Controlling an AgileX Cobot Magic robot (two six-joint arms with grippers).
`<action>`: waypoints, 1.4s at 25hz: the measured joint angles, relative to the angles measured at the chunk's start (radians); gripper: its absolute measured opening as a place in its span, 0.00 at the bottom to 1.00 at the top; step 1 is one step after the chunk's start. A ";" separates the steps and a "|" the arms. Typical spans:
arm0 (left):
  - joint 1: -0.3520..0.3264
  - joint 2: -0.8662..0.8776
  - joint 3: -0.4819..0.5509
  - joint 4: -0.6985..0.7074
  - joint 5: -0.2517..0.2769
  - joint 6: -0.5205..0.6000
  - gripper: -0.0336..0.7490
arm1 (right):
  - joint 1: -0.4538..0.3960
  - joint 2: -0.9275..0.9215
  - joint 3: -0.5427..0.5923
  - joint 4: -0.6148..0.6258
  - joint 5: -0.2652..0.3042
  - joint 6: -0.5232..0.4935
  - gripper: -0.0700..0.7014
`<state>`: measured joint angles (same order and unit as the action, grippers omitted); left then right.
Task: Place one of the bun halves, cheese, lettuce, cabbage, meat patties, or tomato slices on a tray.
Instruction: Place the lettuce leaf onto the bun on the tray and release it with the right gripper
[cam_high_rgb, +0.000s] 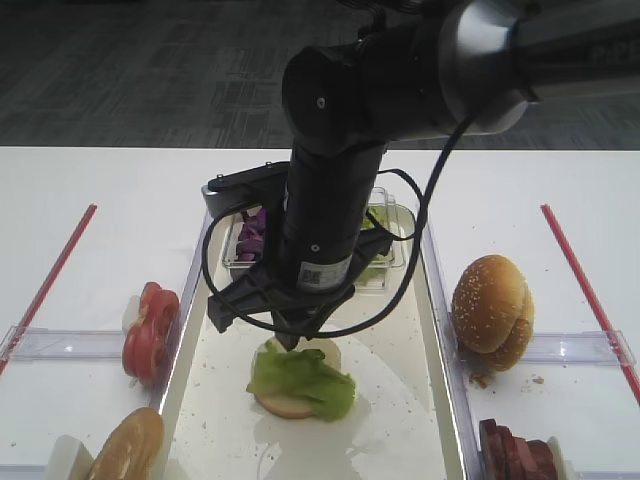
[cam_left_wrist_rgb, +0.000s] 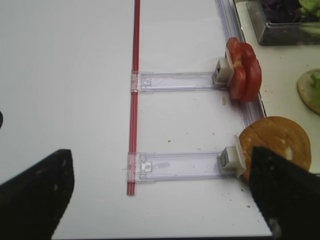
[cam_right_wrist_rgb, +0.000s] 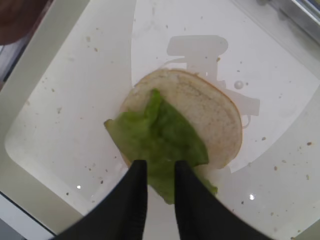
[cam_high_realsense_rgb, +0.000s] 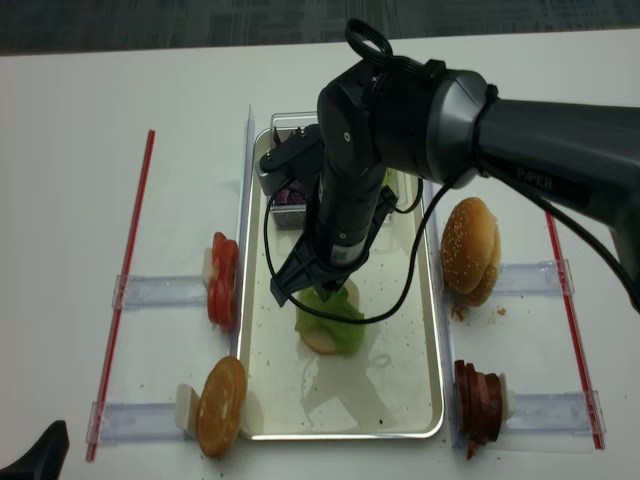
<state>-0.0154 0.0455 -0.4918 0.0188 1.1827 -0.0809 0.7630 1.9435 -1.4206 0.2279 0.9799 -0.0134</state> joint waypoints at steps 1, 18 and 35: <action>0.000 0.000 0.000 0.000 0.000 0.000 0.88 | 0.000 0.000 0.000 0.000 0.000 0.000 0.34; 0.000 0.000 0.000 0.000 0.000 0.000 0.88 | 0.000 0.000 0.000 0.000 -0.014 0.000 0.90; 0.000 0.000 0.000 0.000 0.000 0.000 0.88 | 0.000 -0.024 -0.052 -0.025 0.046 0.013 0.89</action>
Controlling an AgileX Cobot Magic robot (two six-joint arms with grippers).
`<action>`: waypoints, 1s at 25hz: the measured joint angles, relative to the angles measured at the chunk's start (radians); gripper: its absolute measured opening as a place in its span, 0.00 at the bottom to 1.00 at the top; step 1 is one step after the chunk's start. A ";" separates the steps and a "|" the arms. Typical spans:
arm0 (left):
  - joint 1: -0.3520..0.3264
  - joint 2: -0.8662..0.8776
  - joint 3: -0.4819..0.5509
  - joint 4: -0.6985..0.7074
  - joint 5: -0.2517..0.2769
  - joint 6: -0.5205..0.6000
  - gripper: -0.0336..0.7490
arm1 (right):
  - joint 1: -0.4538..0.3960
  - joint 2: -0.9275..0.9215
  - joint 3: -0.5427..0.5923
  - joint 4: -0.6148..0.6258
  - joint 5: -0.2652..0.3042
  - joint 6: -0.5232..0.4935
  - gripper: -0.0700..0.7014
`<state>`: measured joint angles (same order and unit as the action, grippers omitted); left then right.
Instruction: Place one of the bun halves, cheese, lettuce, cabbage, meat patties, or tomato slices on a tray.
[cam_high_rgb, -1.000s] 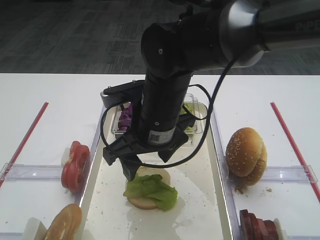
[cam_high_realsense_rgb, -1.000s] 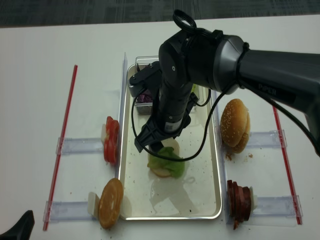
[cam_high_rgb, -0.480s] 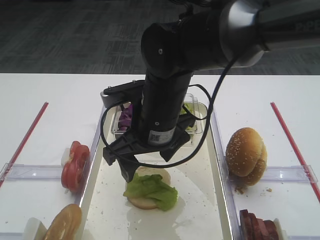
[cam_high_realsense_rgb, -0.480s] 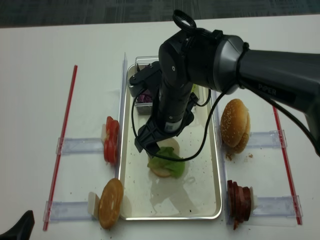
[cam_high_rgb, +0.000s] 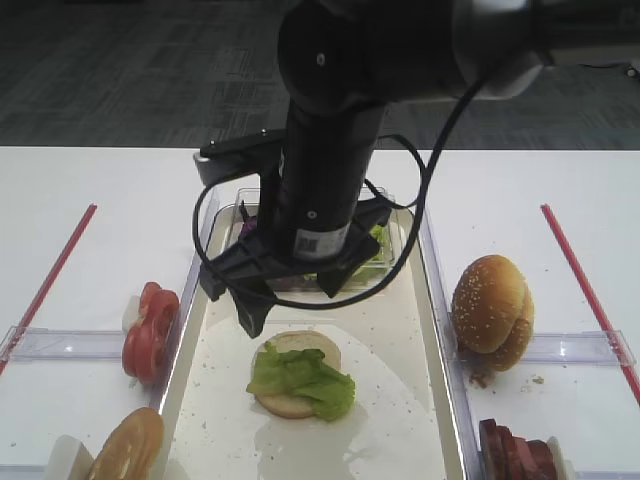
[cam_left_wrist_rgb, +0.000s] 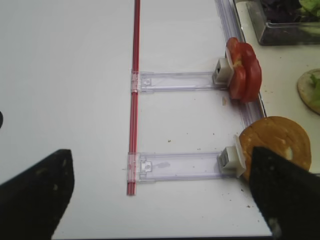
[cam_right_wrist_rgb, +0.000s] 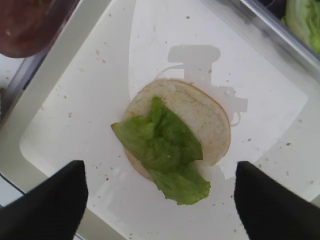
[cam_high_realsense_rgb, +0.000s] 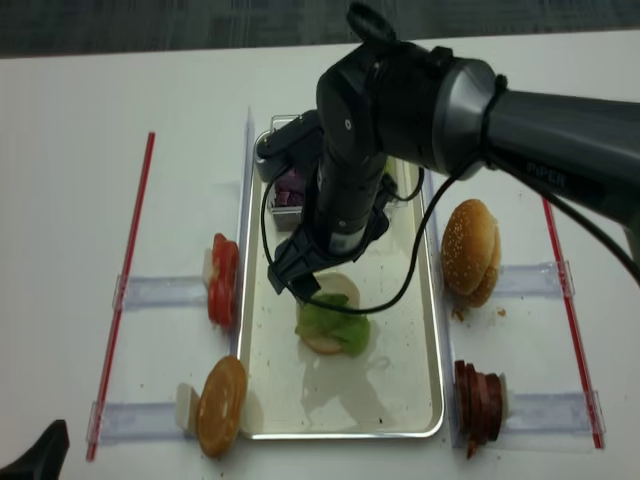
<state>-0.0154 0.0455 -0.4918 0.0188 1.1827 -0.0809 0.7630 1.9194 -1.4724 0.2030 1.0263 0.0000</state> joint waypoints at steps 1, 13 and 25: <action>0.000 0.000 0.000 0.000 0.000 0.000 0.88 | 0.000 -0.002 -0.017 -0.004 0.016 0.000 0.89; 0.000 0.000 0.000 0.000 0.000 0.000 0.88 | 0.000 -0.063 -0.231 -0.059 0.172 0.011 0.89; 0.000 0.000 0.000 0.000 0.000 0.000 0.88 | -0.018 -0.075 -0.244 -0.152 0.208 0.029 0.89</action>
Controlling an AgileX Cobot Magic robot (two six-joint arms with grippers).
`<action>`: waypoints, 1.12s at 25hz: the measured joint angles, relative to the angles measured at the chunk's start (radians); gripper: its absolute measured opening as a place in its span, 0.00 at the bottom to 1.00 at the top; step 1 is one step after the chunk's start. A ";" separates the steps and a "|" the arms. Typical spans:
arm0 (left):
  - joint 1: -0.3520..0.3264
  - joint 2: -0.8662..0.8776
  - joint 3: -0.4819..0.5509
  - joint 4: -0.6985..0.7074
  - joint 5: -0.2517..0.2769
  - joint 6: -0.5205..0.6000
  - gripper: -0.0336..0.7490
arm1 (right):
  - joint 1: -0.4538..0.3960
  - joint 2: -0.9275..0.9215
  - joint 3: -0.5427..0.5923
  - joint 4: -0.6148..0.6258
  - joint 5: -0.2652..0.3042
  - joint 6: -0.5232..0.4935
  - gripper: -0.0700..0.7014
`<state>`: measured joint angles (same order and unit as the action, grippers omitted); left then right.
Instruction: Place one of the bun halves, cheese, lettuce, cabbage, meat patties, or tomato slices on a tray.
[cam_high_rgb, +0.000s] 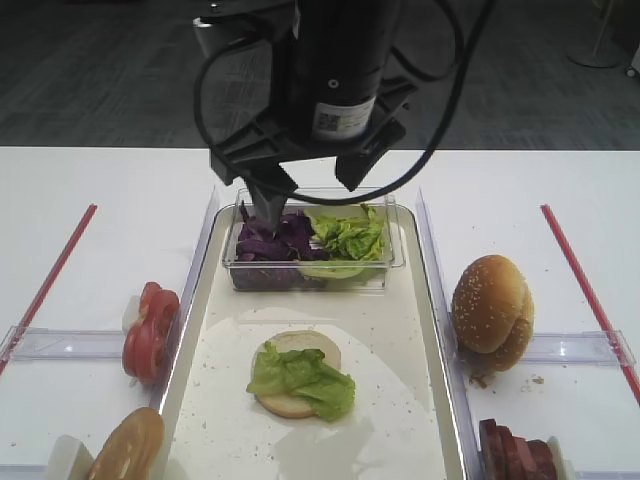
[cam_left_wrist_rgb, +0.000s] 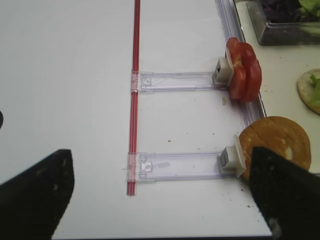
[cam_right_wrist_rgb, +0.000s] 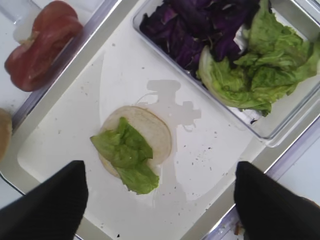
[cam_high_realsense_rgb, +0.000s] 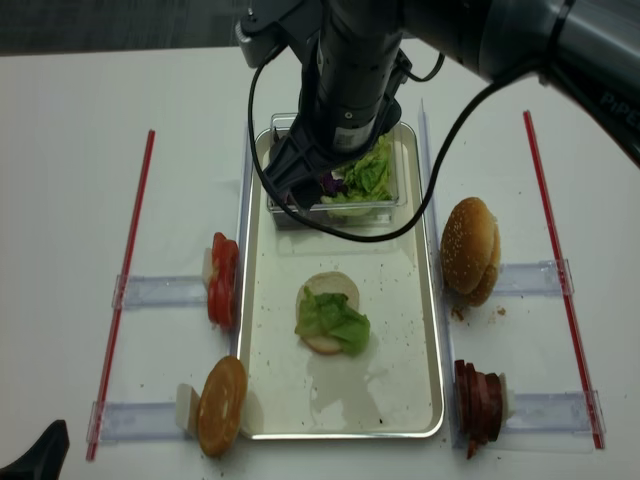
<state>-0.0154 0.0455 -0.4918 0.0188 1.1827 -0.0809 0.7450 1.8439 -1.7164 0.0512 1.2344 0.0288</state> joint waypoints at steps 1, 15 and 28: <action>0.000 0.000 0.000 0.000 0.000 0.000 0.88 | -0.016 0.000 0.000 0.007 0.000 0.001 0.89; 0.000 0.000 0.000 0.000 0.000 0.000 0.88 | -0.458 0.000 0.000 0.023 0.002 0.004 0.89; 0.000 0.000 0.000 0.000 0.000 0.000 0.88 | -0.730 0.000 0.000 0.020 0.002 -0.020 0.89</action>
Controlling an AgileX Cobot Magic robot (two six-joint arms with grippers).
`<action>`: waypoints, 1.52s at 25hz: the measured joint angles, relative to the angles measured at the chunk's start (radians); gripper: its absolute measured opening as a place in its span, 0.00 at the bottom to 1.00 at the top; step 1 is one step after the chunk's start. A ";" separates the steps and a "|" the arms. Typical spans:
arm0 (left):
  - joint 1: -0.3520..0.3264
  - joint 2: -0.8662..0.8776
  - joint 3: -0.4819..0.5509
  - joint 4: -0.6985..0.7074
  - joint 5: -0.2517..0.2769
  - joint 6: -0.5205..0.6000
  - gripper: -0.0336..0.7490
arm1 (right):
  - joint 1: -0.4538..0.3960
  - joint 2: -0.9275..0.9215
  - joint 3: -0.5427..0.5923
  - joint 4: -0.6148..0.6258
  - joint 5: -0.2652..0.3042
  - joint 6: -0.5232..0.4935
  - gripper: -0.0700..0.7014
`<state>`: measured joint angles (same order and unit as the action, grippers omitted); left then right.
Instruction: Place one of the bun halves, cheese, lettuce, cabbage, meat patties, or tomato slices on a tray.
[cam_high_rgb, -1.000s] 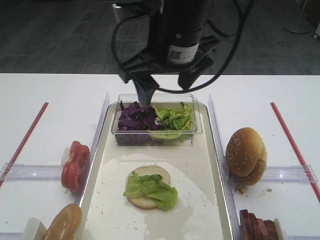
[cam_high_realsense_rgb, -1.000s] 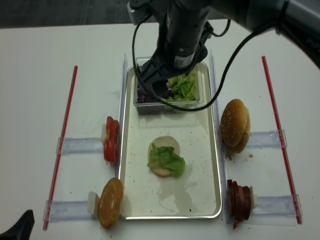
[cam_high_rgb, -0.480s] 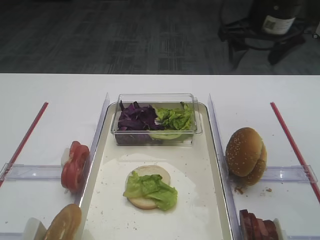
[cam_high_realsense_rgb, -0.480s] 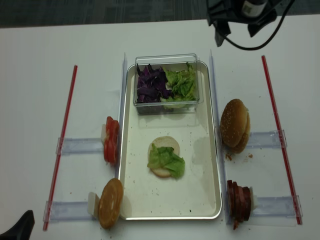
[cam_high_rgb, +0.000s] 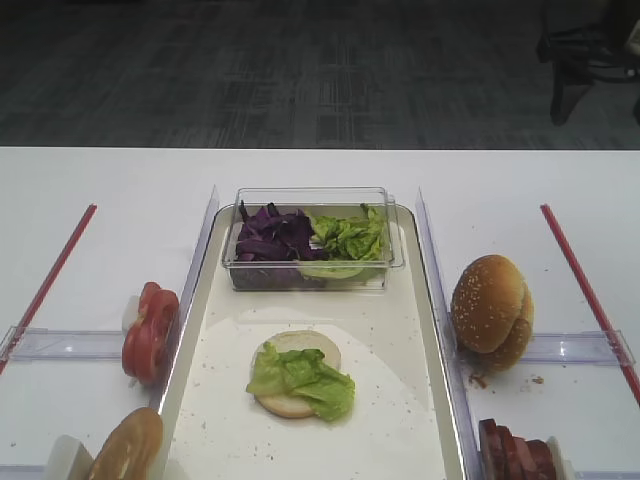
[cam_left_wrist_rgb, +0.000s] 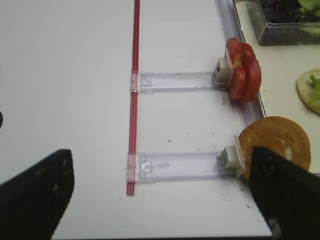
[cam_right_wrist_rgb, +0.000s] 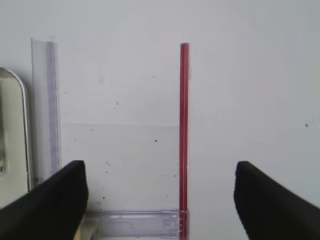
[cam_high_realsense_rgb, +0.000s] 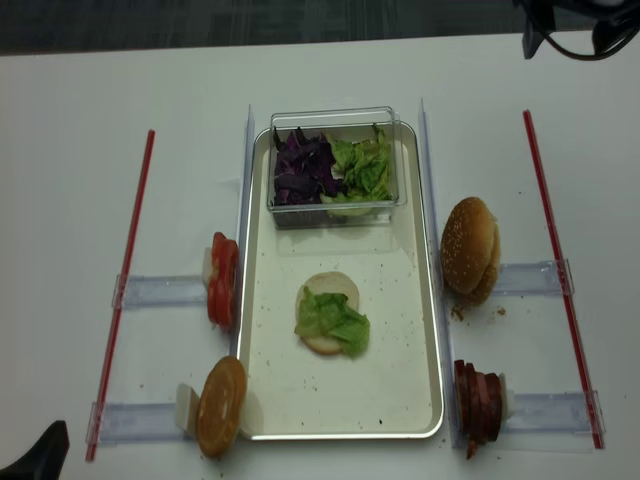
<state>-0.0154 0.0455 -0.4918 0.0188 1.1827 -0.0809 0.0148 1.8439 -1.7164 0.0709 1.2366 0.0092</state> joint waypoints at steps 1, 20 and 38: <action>0.000 0.000 0.000 0.000 0.000 0.000 0.88 | -0.013 0.000 0.000 0.005 0.000 0.000 0.89; 0.000 0.000 0.000 0.000 0.000 0.000 0.88 | -0.048 -0.128 0.135 0.024 0.002 -0.002 0.87; 0.000 0.000 0.000 0.000 0.000 0.000 0.88 | -0.048 -0.671 0.691 0.022 0.001 -0.018 0.86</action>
<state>-0.0154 0.0455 -0.4918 0.0188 1.1827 -0.0809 -0.0330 1.1729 -1.0255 0.0926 1.2381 -0.0092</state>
